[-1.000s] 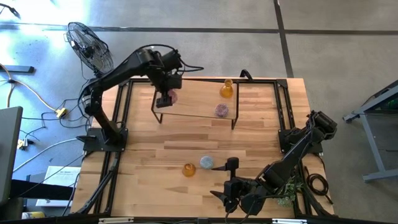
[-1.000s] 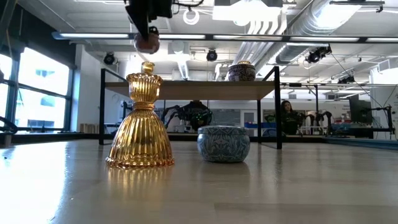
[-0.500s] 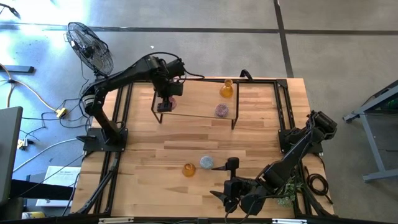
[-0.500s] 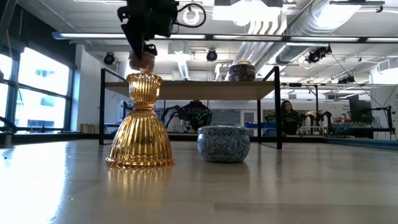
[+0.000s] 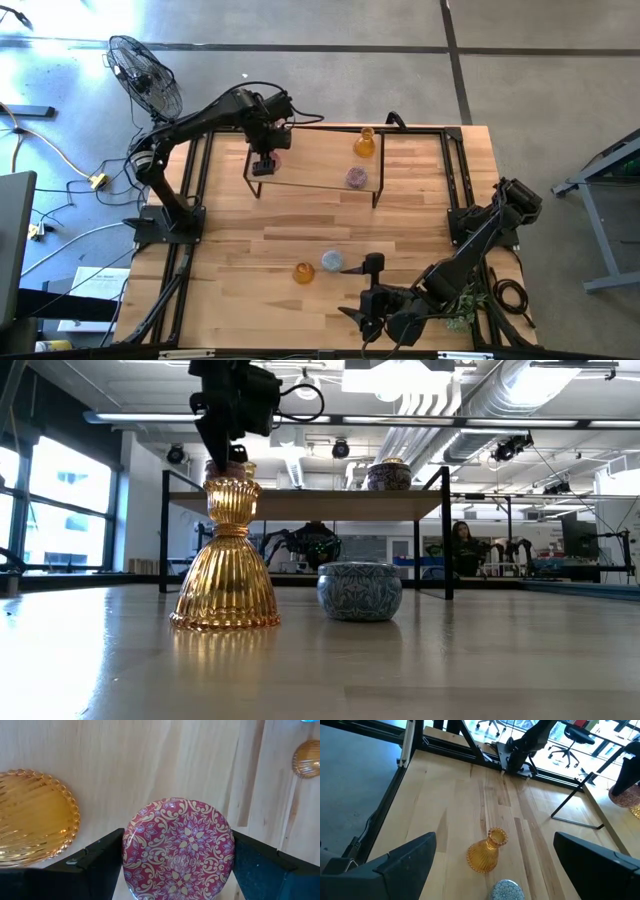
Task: Pick & Place candle stick holders
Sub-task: Put the pink scented candle on the shelf aligned with the other scented candle
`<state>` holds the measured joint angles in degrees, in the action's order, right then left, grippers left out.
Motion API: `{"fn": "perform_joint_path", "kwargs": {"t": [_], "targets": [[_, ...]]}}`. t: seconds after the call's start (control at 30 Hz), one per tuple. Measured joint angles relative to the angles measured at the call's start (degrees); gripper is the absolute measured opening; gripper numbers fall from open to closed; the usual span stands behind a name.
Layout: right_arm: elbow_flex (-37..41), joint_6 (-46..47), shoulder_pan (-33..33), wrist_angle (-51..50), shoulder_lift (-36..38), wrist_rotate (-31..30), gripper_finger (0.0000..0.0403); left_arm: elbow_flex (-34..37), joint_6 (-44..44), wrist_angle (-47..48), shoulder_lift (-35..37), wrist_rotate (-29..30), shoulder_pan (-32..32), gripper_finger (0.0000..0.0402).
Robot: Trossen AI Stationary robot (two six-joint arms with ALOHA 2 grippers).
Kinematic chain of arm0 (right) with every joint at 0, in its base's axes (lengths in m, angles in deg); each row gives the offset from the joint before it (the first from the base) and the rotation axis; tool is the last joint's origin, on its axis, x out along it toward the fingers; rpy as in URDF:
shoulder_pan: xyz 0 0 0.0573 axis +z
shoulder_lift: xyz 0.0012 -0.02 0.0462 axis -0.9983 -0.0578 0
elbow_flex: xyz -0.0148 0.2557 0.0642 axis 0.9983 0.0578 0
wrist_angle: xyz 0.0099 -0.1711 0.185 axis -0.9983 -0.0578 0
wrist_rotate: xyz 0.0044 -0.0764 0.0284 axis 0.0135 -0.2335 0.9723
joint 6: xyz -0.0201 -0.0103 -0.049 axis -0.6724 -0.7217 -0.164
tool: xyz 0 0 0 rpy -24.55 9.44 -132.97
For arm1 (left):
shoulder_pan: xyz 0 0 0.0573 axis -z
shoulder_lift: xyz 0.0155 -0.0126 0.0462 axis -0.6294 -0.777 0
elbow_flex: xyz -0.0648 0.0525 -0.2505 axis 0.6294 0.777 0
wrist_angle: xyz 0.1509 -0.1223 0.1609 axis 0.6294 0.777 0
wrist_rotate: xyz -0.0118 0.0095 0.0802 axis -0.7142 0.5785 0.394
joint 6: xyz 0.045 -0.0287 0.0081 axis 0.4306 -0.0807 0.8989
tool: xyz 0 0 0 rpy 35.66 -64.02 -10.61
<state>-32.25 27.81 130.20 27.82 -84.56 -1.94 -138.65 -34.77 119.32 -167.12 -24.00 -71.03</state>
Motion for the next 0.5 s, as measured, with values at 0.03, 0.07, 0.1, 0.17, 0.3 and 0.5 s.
{"fn": "perform_joint_path", "kwargs": {"t": [0.03,0.07,0.1,0.17,0.3,0.5], "targets": [[0.0,0.0,0.0,0.0,0.0,0.0,0.0398,0.0,-0.02,0.02,0.0,-0.36,0.03,0.0308],[0.0,0.0,0.0,0.0,0.0,0.02,0.0398,0.02,-0.04,0.02,0.0,-0.76,0.1,0.0308],[0.0,0.01,0.0,0.02,0.0,0.01,0.0398,0.06,-0.09,0.16,-0.02,-1.09,0.11,0.0309],[0.0,0.0,0.0,0.04,0.0,0.02,0.0398,0.18,-0.46,0.44,-0.13,-1.65,0.15,0.0315],[0.0,0.01,0.0,0.04,0.0,0.02,0.0398,0.35,-1.57,1.44,-0.37,-2.17,0.17,0.0336],[0.0,0.02,0.0,0.04,0.0,0.04,0.0398,0.33,-1.71,1.75,-0.28,-0.67,0.15,0.0348]]}}
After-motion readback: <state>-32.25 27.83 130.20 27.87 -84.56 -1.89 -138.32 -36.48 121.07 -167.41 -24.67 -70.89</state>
